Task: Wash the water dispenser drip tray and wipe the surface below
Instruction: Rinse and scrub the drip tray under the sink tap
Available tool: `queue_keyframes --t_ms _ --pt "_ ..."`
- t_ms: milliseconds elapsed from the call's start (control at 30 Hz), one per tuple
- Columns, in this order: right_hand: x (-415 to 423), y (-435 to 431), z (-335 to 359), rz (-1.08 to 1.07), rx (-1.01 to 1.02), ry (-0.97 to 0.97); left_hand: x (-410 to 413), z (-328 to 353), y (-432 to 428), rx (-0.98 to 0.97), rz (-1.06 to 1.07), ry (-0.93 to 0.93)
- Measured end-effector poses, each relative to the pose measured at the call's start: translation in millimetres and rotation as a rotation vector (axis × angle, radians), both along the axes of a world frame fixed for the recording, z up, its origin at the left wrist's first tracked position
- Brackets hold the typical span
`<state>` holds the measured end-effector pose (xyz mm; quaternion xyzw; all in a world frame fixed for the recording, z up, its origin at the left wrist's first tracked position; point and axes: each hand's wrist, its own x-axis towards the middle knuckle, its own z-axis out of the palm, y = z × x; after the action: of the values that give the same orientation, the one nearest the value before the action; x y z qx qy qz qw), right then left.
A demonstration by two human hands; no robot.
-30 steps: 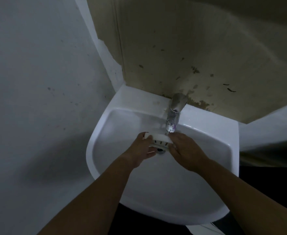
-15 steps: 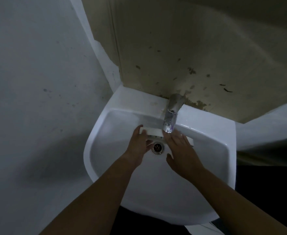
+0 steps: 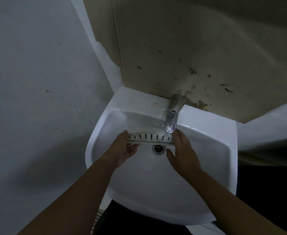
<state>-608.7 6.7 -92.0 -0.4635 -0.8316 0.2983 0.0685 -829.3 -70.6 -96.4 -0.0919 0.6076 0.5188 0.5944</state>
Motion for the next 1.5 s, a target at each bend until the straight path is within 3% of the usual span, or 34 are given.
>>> queue_keyframes --t_ms 167,367,533,767,967,1200,1500 --pt "8 16 1 -0.013 0.106 -0.018 14 4 8 -0.091 -0.192 0.041" --pt "43 14 -13 -0.041 0.097 -0.159 41 10 22 -0.008 -0.287 0.108" --pt "44 -2 -22 -0.016 0.207 -0.355 67 9 26 -0.003 -0.259 0.154" --pt "-23 -27 0 0.195 0.061 -0.121 82 4 29 0.045 -0.390 0.238" --pt "-23 -11 4 0.391 0.156 -0.092 56 5 20 0.006 -0.240 0.280" --pt "22 4 -2 0.277 0.219 -0.268 18 9 -2 0.006 -0.176 0.347" --pt "6 19 1 0.186 0.250 -0.161 2 10 -4 -0.084 -0.205 0.154"
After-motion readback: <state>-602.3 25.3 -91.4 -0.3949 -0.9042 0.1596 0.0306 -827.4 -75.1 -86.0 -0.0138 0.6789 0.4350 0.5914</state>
